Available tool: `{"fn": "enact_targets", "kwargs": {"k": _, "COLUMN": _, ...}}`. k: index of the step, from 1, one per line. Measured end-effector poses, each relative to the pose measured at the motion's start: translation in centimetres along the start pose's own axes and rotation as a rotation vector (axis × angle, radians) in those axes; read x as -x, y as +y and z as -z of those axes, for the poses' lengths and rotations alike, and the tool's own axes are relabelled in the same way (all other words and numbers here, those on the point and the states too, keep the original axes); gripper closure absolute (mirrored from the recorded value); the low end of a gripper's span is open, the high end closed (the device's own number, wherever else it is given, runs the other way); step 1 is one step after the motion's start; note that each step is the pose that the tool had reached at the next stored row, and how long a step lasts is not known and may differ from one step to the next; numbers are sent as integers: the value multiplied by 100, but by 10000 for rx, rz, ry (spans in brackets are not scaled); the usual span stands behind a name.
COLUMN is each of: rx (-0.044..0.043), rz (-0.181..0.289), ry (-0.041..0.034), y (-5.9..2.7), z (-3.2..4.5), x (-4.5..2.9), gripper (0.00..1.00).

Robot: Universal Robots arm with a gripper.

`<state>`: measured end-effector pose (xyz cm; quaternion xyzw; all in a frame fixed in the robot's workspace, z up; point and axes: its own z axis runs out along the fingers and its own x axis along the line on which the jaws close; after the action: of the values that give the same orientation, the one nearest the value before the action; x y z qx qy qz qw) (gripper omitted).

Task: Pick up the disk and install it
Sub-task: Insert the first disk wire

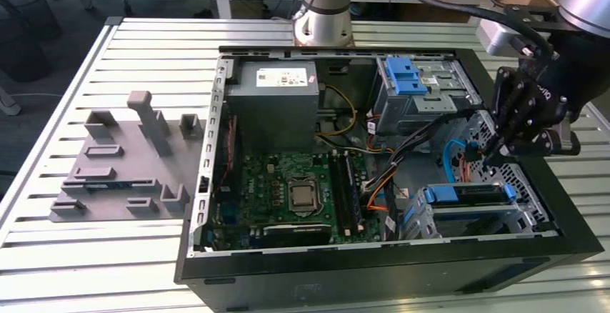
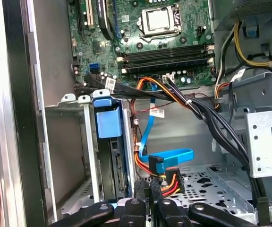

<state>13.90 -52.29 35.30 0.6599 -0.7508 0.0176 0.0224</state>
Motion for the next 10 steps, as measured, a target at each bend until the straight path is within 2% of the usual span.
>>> {"fn": "enact_targets", "kwargs": {"k": 2, "rx": -81, "rz": 25, "ry": -57, "y": 10, "z": -3, "x": -6, "gripper": 84}}
{"fn": "enact_targets", "kwargs": {"k": 4, "rx": -124, "rz": 49, "ry": -93, "y": 27, "z": -4, "x": -16, "gripper": 84}}
{"fn": "enact_targets", "kwargs": {"k": 10, "rx": -198, "rz": 187, "ry": -118, "y": 52, "z": -13, "x": -89, "gripper": 84}}
